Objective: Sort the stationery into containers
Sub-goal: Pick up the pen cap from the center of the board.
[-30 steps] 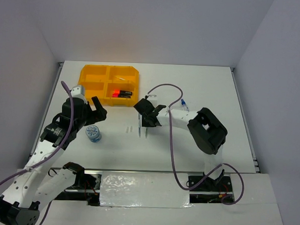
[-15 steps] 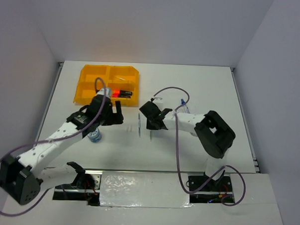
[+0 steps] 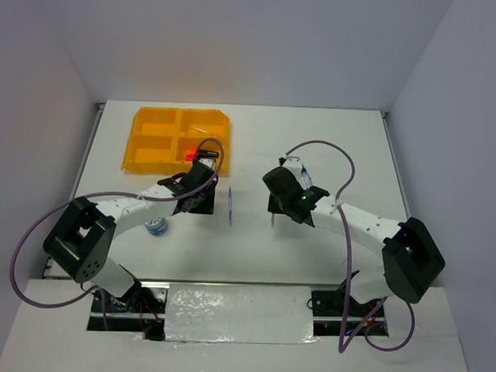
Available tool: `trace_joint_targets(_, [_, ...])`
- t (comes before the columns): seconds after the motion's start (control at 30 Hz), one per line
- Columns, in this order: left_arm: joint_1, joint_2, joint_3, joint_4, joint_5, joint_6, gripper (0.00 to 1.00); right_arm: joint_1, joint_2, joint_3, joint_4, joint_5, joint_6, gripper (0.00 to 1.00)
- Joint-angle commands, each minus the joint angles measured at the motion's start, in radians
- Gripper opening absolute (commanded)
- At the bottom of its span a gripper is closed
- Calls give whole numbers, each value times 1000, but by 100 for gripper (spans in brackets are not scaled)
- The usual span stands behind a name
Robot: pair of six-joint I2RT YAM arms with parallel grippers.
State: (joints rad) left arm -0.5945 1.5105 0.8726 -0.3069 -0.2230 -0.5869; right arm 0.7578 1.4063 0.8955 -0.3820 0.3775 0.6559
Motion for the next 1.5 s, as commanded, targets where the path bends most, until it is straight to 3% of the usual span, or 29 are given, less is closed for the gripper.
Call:
trace_joint_targets(0.0, [-1, 17, 58, 46, -3, 25, 52, 2, -15, -15, -3, 18, -24, 0])
trace_joint_targets(0.93, [1, 131, 62, 34, -4, 22, 46, 3, -53, -23, 3, 1, -41, 0])
trace_joint_targets(1.13, [-1, 148, 63, 2, -41, 18, 36, 3, -69, -26, 5, -6, -39, 0])
trace_joint_targets(1.47, [-4, 128, 19, -23, -61, -16, 36, 3, -98, -36, 14, -23, -38, 0])
